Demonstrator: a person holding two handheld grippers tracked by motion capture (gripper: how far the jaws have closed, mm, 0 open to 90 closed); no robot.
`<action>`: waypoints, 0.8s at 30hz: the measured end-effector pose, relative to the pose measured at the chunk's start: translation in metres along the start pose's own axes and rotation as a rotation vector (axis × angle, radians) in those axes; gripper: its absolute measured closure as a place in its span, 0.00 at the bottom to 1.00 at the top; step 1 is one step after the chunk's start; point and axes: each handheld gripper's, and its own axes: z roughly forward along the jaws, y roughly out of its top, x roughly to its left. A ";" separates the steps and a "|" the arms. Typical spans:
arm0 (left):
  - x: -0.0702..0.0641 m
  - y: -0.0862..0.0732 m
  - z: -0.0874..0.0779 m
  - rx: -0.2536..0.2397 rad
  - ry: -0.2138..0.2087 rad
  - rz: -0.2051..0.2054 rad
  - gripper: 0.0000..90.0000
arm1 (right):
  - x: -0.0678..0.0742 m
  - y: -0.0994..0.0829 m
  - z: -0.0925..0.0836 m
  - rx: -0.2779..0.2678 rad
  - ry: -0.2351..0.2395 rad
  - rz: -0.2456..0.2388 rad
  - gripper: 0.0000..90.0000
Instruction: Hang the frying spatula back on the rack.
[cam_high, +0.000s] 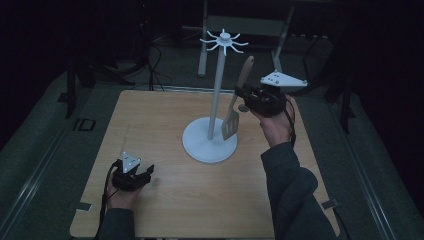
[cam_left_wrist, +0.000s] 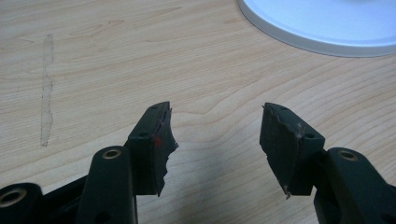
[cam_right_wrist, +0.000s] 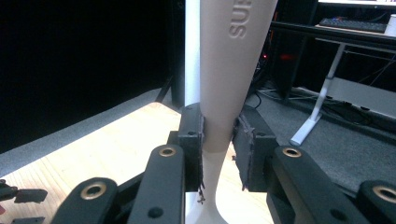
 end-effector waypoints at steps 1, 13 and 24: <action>0.000 0.000 0.000 0.000 0.000 0.000 0.49 | 0.000 0.001 0.000 -0.001 0.000 0.003 0.82; 0.000 0.000 -0.001 0.002 -0.001 0.000 0.49 | 0.005 0.010 0.000 -0.004 0.009 -0.005 0.82; 0.001 0.000 -0.001 0.001 0.000 -0.002 0.49 | 0.005 0.013 0.004 0.012 0.006 -0.009 0.82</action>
